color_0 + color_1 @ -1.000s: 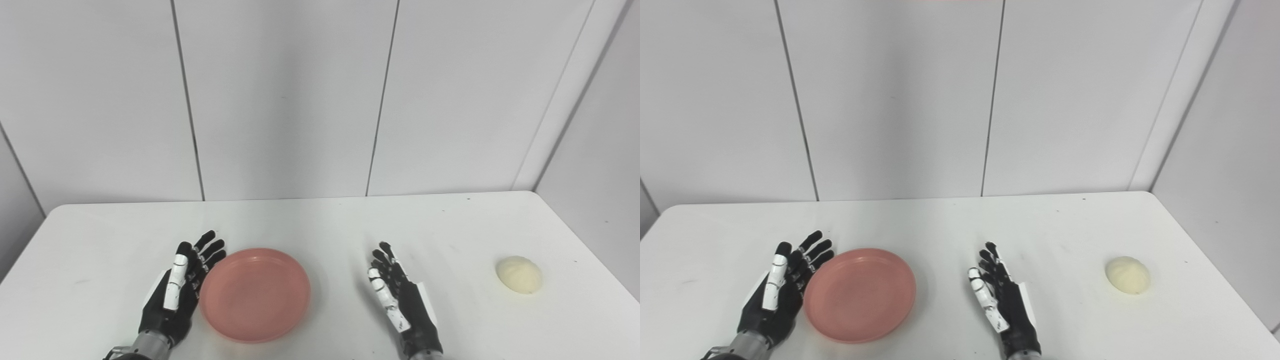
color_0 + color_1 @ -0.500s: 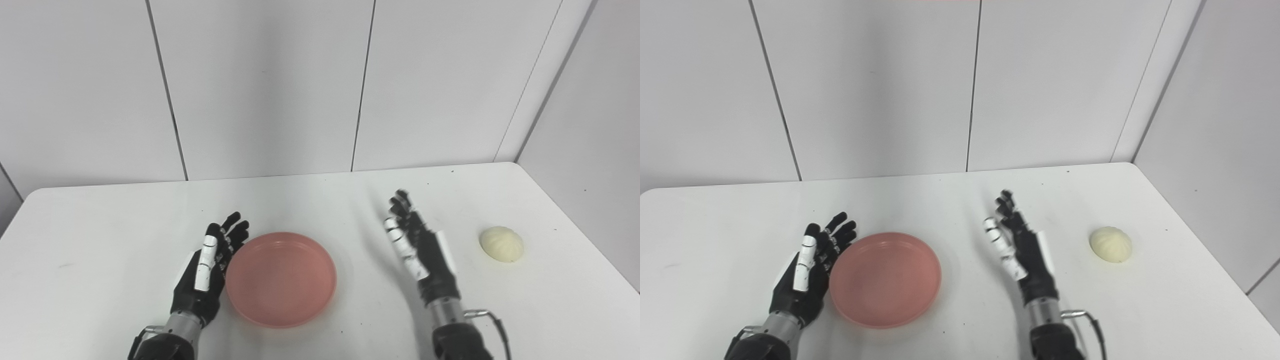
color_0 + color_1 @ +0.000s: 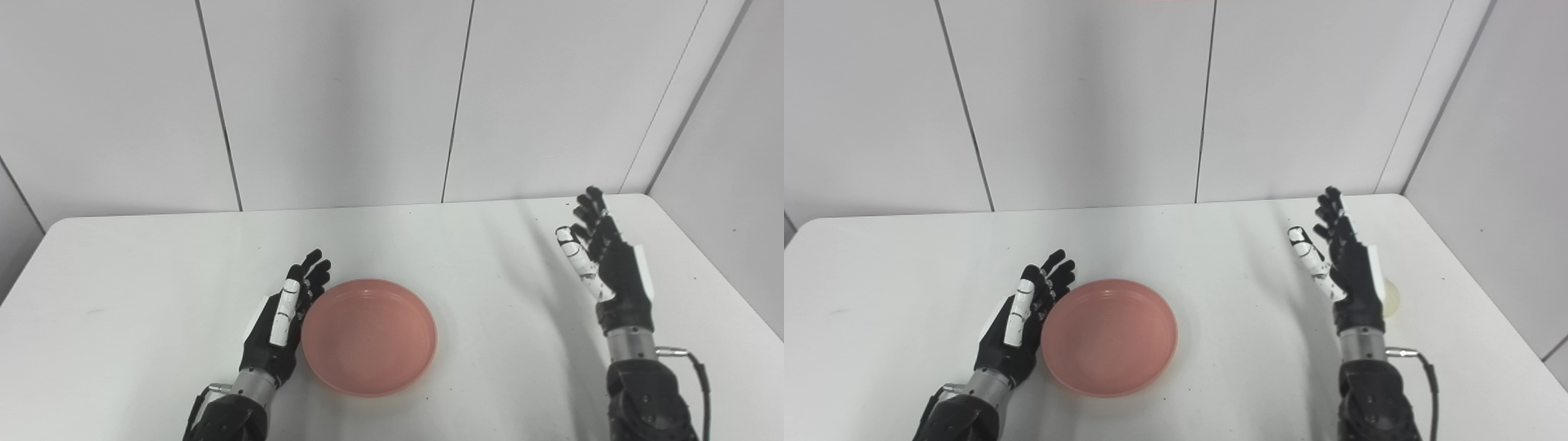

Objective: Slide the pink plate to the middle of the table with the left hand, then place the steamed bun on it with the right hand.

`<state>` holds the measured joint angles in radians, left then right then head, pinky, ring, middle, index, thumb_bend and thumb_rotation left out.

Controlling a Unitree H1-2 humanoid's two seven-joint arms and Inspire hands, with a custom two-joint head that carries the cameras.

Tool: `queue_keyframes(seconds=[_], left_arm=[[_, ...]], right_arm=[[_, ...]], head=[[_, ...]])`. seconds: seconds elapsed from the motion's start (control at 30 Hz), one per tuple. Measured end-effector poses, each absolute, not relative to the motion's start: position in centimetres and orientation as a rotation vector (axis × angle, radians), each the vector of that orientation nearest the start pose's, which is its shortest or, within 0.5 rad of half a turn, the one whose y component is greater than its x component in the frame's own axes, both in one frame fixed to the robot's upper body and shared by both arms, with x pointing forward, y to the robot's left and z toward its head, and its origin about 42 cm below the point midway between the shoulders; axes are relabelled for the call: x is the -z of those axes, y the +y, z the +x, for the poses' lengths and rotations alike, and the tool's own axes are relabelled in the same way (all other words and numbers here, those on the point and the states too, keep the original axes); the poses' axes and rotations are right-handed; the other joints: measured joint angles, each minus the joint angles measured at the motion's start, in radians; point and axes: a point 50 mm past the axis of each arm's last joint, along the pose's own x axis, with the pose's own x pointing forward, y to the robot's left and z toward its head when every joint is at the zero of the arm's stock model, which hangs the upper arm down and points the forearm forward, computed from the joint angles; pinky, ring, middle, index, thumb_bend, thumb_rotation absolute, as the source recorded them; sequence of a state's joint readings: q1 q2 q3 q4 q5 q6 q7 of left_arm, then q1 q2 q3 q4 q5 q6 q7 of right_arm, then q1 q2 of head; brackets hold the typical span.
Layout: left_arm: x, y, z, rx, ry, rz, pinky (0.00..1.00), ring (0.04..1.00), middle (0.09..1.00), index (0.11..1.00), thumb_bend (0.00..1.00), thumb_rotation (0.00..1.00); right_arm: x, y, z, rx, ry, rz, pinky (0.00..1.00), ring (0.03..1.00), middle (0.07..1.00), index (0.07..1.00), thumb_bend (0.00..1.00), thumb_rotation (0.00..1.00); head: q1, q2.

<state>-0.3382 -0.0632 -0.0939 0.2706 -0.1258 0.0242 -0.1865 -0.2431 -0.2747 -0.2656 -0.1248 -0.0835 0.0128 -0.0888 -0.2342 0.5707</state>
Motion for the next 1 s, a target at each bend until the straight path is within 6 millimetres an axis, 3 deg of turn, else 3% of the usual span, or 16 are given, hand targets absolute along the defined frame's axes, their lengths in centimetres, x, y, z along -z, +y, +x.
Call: queue_keyframes(seconds=[0.03,0.1,0.17,0.27,0.37,0.53,0.67,0.9,1.0], left_arm=[[-13.1,12.0,38.1,0.391,-0.034,-0.140,1.00,0.970,0.950,0.932,0.70,0.98],[-13.1,12.1,38.0,0.400,-0.033,-0.136,1.00,0.965,0.947,0.930,0.69,0.97],[-13.1,12.6,37.9,0.405,-0.031,-0.129,1.00,0.961,0.944,0.928,0.67,0.97],[-13.2,13.0,37.8,0.408,-0.026,-0.142,1.00,0.957,0.943,0.923,0.66,0.97],[-13.2,13.5,37.7,0.417,-0.021,-0.143,1.00,0.960,0.945,0.924,0.66,0.99],[-13.2,14.5,37.6,0.420,-0.022,-0.142,0.99,0.954,0.941,0.920,0.69,0.98],[-13.0,14.6,37.7,0.432,-0.023,-0.142,1.00,0.961,0.944,0.922,0.74,0.97],[-12.7,14.9,38.0,0.442,-0.029,-0.153,0.98,0.944,0.933,0.910,0.76,0.94],[-12.7,15.2,38.1,0.440,-0.034,-0.151,0.97,0.940,0.929,0.902,0.77,0.93]], right_arm=[[-24.0,-35.2,33.8,0.342,-0.392,-0.363,0.80,0.873,0.892,0.918,0.57,0.53],[-25.1,-35.5,33.6,0.367,-0.381,-0.454,0.78,0.865,0.876,0.903,0.59,0.52],[-26.2,-35.6,33.3,0.409,-0.343,-0.551,0.77,0.846,0.862,0.887,0.60,0.47],[-27.1,-36.0,32.9,0.467,-0.293,-0.620,0.75,0.832,0.852,0.872,0.63,0.44],[-27.0,-36.2,33.0,0.505,-0.217,-0.697,0.76,0.836,0.845,0.867,0.73,0.51],[-27.4,-37.0,32.7,0.560,-0.134,-0.806,0.74,0.842,0.859,0.884,0.78,0.57],[-27.4,-37.3,32.6,0.570,-0.102,-0.874,0.73,0.842,0.872,0.882,0.76,0.47],[-26.9,-38.7,32.9,0.571,0.012,-0.961,0.72,0.856,0.898,0.878,0.79,0.45],[-26.5,-39.0,33.3,0.595,0.058,-0.972,0.76,0.882,0.901,0.876,0.80,0.43]], head=[[-0.061,-0.012],[-0.071,-0.014],[-0.155,-0.035],[-0.209,-0.052],[-0.226,-0.058],[-0.263,-0.069],[-0.280,-0.075],[-0.303,-0.087],[-0.306,-0.091]])
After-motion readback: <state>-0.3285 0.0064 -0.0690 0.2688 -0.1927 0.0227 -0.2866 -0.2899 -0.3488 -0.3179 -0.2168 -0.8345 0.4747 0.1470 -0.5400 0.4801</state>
